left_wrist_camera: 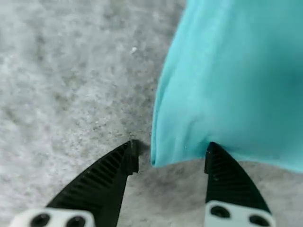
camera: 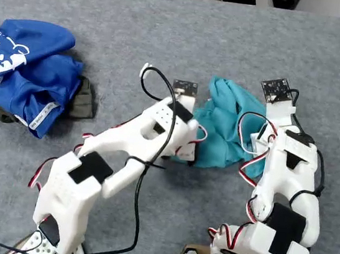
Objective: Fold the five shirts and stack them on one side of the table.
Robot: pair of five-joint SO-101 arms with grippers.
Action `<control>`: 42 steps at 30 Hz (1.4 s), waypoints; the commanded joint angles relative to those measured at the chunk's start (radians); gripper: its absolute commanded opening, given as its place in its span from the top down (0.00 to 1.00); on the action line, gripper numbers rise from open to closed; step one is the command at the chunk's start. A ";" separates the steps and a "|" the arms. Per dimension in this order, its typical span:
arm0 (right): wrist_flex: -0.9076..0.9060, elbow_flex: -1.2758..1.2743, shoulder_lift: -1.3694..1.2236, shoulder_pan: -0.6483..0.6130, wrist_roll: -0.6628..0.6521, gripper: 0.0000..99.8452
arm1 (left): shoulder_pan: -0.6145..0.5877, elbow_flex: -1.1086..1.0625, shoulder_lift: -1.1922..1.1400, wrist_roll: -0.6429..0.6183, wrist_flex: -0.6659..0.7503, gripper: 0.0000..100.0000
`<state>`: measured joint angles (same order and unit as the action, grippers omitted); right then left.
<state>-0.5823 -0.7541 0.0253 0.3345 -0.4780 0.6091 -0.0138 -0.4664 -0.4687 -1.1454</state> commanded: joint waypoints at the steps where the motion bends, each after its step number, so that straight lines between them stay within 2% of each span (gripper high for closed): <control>1: 0.021 -0.001 0.004 0.028 0.008 1.00 | -0.044 0.097 -0.041 -0.038 -0.020 0.81; 5: 0.021 -0.001 0.004 0.028 0.008 1.00 | -0.009 0.153 -0.087 -0.037 -0.049 0.99; 7: 0.021 -0.001 0.004 0.028 0.008 1.00 | -0.008 0.172 -0.102 -0.037 -0.057 0.96; 10: 0.021 -0.001 0.005 0.028 0.008 1.00 | -0.015 0.209 -0.117 -0.031 -0.094 0.98; 14: 0.014 0.001 0.010 0.028 -0.002 0.99 | -0.041 0.244 -0.108 0.032 -0.146 0.98; 16: -0.034 0.010 0.027 0.033 -0.035 0.91 | -0.074 0.269 -0.108 0.035 -0.186 0.98; 21: -0.170 0.030 0.166 0.039 -0.092 0.57 | -0.187 0.328 -0.108 0.112 -0.313 0.98; 24: -0.206 0.028 0.272 0.071 -0.097 0.49 | -0.256 0.334 -0.108 0.189 -0.381 0.98; 29: -0.250 0.025 0.427 0.099 -0.103 0.54 | -0.377 0.331 -0.107 0.285 -0.470 0.98; 33: -0.307 0.025 0.518 0.099 -0.104 0.63 | -0.489 0.330 -0.048 0.325 -0.505 0.98; 37: -0.328 0.024 0.575 0.099 -0.104 0.74 | -0.586 0.279 0.068 0.379 -0.505 0.98; 42: -0.381 0.024 0.604 0.068 -0.104 0.93 | -0.646 0.098 0.246 0.445 -0.499 0.98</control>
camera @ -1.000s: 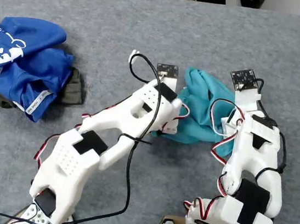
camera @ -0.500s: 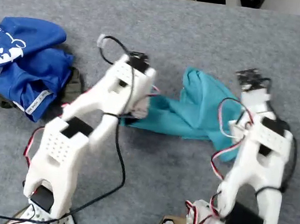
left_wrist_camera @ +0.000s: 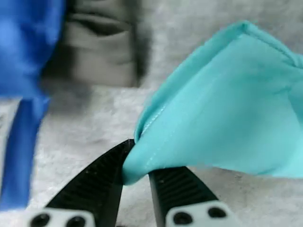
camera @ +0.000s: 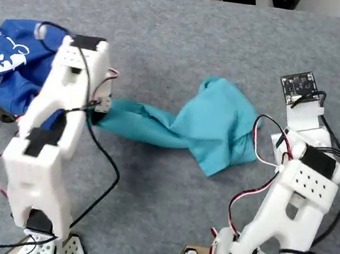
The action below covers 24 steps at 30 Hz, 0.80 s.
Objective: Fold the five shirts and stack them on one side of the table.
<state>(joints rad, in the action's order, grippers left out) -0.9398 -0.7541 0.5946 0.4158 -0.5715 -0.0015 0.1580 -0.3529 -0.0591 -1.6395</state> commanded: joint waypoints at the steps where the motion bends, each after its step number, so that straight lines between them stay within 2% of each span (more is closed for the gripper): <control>1: -0.034 0.024 0.036 -0.024 -0.011 0.97 | -0.048 -0.106 0.171 0.048 -0.003 0.98; 2: -0.038 0.024 0.036 -0.036 -0.011 1.00 | -0.063 -0.132 0.216 0.060 -0.003 0.98; 6: -0.032 0.012 0.035 -0.082 -0.011 0.98 | -0.169 -0.120 0.415 0.072 0.002 0.98; 13: 0.040 -0.096 0.035 -0.147 -0.006 0.98 | -0.399 0.212 0.708 0.063 0.041 0.98; 19: 0.149 -0.240 0.035 -0.140 -0.009 0.98 | -0.591 0.483 0.763 -0.064 0.121 0.98; 24: 0.173 -0.297 0.035 -0.147 -0.009 0.98 | -0.612 0.560 0.763 -0.071 0.115 0.98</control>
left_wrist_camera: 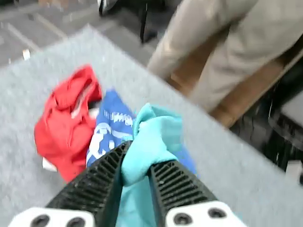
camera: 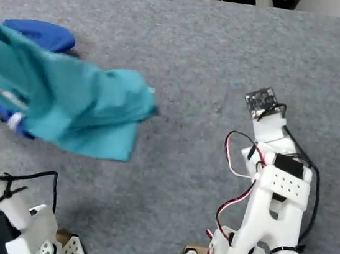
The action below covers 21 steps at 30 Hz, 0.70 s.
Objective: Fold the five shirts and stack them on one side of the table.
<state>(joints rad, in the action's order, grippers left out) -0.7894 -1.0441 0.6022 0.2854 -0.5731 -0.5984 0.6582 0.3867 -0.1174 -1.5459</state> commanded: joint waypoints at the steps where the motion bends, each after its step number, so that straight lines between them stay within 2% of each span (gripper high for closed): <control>1: 0.020 -0.007 0.027 -0.025 -0.008 0.98 | -0.015 0.046 0.024 -0.011 0.021 0.98; 5: -0.072 0.033 0.027 -0.143 -0.055 0.92 | -0.015 -0.075 0.024 -0.009 0.029 0.98; 8: -0.169 0.107 0.027 -0.285 -0.086 0.83 | -0.015 -0.146 0.024 -0.009 0.029 0.98; 11: -0.187 0.180 0.021 -0.450 -0.063 0.78 | -0.021 -0.203 0.025 0.005 0.029 0.98; 17: -0.015 0.240 0.010 -0.812 0.138 0.77 | -0.025 -0.388 0.035 0.032 0.021 0.98; 21: 0.213 0.236 -0.133 -0.941 0.256 0.77 | -0.026 -0.503 0.047 0.031 0.020 0.98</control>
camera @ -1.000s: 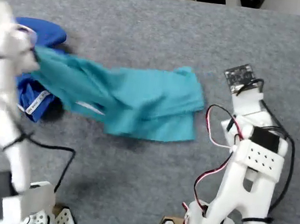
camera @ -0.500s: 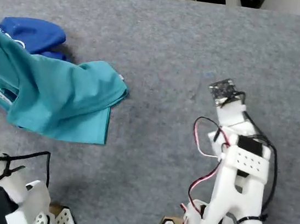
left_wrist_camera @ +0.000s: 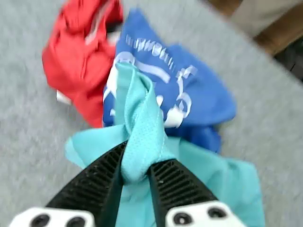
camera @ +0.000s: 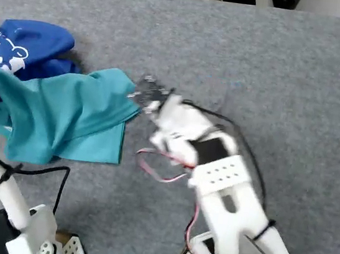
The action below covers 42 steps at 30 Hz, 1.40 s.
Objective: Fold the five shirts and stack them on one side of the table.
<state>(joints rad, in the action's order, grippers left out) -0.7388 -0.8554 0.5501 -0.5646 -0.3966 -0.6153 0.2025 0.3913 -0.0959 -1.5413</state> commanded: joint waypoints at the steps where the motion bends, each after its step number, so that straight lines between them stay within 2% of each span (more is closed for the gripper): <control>1: 0.224 0.051 -0.140 -0.101 0.104 0.77 | -0.009 -0.077 0.058 0.009 0.015 0.98; 5: 0.416 0.140 -0.430 -0.110 0.262 0.77 | 0.000 -0.241 0.163 0.009 0.025 0.98; 8: 0.445 0.311 -0.662 -0.104 0.414 0.77 | -0.002 -0.387 0.271 0.011 0.057 0.98; 10: 0.427 0.433 -0.800 -0.104 0.462 0.77 | -0.005 -0.494 0.340 0.011 0.114 0.98; 13: 0.315 0.624 -0.947 -0.105 0.471 0.77 | -0.005 -0.615 0.427 0.012 0.173 0.98; 16: 0.126 0.796 -1.036 -0.105 0.471 0.79 | -0.006 -0.687 0.481 0.046 0.198 0.98; 21: -0.123 1.003 -1.115 -0.059 0.463 1.00 | -0.008 -0.717 0.489 0.066 0.203 0.98; 28: -0.442 1.185 -1.127 0.079 0.462 1.00 | -0.002 -0.710 0.489 0.061 0.226 0.98; 31: -0.629 1.280 -1.129 0.163 0.341 1.00 | 0.011 -0.663 0.515 0.063 0.203 0.98; 34: -0.752 1.349 -1.129 0.266 0.245 1.00 | 0.095 -0.588 0.549 0.058 0.153 0.98; 37: -0.819 1.402 -1.129 0.400 0.163 1.00 | 0.272 -0.643 0.556 0.009 0.153 0.98; 42: -0.881 1.452 -1.129 0.630 -0.080 1.00 | 0.582 -0.753 0.547 -0.060 0.201 0.98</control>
<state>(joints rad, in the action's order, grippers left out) -1.5934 0.5347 -0.5884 -0.0736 -0.3475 -0.2056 -0.5247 0.9329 -0.1128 -1.3786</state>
